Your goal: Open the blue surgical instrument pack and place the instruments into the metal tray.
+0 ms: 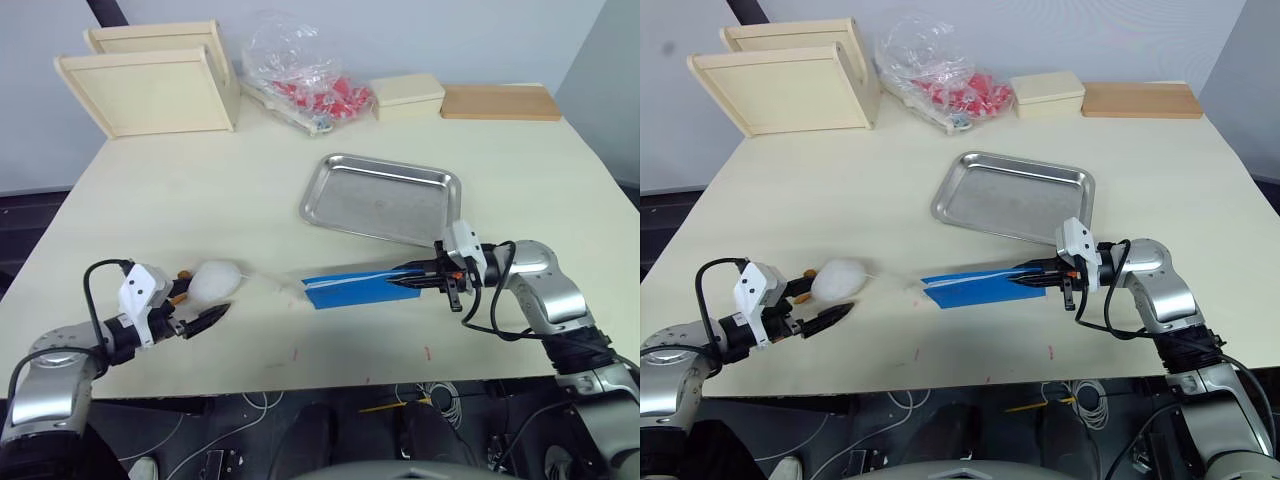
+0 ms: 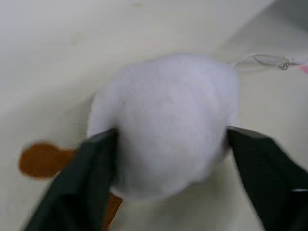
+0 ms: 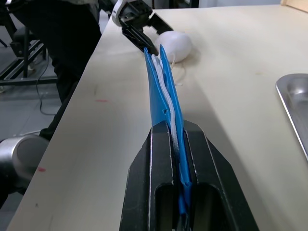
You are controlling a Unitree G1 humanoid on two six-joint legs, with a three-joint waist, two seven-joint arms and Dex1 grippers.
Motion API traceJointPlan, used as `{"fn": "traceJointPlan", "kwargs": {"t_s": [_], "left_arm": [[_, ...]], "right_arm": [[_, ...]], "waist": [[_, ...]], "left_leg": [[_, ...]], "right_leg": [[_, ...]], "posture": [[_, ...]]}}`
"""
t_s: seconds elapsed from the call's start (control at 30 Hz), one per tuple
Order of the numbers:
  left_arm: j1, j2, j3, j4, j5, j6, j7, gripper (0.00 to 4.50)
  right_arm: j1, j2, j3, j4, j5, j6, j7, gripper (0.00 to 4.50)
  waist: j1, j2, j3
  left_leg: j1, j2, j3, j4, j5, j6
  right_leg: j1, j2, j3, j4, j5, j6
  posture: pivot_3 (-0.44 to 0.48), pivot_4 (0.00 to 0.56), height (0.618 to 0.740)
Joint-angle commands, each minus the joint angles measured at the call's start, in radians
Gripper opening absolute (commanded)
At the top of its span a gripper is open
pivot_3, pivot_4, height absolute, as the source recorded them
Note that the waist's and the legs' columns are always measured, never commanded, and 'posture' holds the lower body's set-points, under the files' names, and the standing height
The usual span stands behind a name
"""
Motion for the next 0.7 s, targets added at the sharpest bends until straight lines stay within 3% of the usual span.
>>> {"fn": "traceJointPlan", "kwargs": {"t_s": [0.03, 0.27, 0.4, 0.7], "left_arm": [[-0.025, 0.035, 0.049, -0.005, -0.033, -0.026, -0.048, 4.45], [-0.085, 0.097, 0.008, -0.116, -0.092, -0.034, -0.215, 4.45], [-0.140, 0.122, -0.070, -0.133, -0.059, -0.061, -0.290, 4.45], [-0.360, 0.055, -0.262, -0.073, 0.001, -0.093, -0.352, 4.45]], "right_arm": [[-0.010, 0.003, -0.011, -0.012, 0.008, -0.021, 0.007, 0.00], [-0.003, 0.004, -0.009, -0.009, 0.011, -0.017, 0.008, 0.00], [-0.003, 0.004, -0.005, -0.008, 0.013, -0.011, 0.013, 0.00], [-0.009, -0.003, -0.002, -0.023, 0.019, 0.013, 0.016, 0.00]], "waist": [[0.000, -0.001, 0.001], [-0.001, -0.006, 0.003], [-0.001, -0.005, 0.003], [-0.002, -0.005, 0.003]], "left_leg": [[0.000, 0.000, 0.000, 0.000, 0.000, 0.000], [-0.001, 0.000, 0.000, 0.000, 0.000, 0.000], [-0.001, 0.000, 0.000, 0.000, 0.000, 0.000], [-0.001, 0.000, 0.001, 0.000, 0.000, 0.000]], "right_leg": [[0.000, 0.000, 0.000, 0.000, 0.000, 0.000], [0.000, 0.000, 0.000, -0.001, 0.000, 0.000], [0.000, 0.000, 0.000, -0.001, 0.000, 0.000], [0.000, 0.002, 0.000, -0.001, 0.000, 0.000]], "posture": [[0.000, 0.150, 0.740], [0.000, 0.150, 0.740], [0.000, 0.150, 0.740], [0.000, 0.150, 0.740]]}}
